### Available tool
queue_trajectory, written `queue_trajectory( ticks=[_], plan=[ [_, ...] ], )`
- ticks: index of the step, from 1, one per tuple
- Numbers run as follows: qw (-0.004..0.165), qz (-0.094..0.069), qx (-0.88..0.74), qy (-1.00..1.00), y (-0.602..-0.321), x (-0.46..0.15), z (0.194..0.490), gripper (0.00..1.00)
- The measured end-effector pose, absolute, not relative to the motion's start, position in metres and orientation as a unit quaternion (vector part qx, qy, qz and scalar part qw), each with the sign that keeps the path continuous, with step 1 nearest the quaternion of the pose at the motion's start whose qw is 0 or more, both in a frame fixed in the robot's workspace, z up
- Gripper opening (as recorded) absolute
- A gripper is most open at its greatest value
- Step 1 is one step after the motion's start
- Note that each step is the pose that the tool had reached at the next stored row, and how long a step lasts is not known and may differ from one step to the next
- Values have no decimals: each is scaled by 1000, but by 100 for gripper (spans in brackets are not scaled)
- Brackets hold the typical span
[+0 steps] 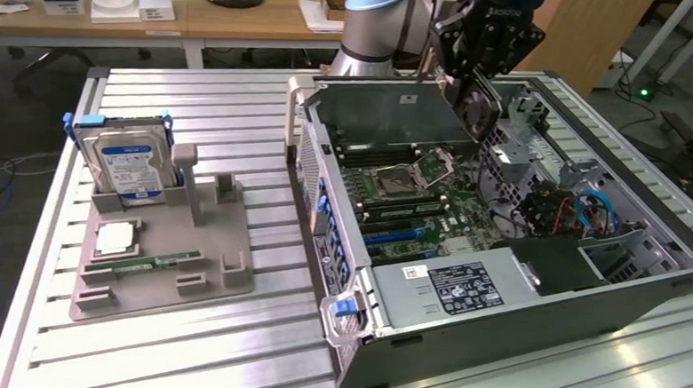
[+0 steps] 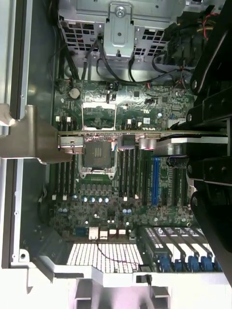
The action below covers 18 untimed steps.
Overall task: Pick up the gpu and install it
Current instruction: 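Pick up the gpu and move the gpu toward the slot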
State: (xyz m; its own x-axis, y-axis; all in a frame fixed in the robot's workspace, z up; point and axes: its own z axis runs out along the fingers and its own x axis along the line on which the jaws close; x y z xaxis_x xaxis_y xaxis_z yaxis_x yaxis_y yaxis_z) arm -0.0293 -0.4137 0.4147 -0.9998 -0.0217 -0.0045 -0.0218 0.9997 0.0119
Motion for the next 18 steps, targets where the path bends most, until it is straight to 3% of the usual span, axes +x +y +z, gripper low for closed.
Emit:
queue_trajectory(
  ticks=[18],
  plan=[
    [2,6,-11,1000,-414,3,415,29]
  ],
)
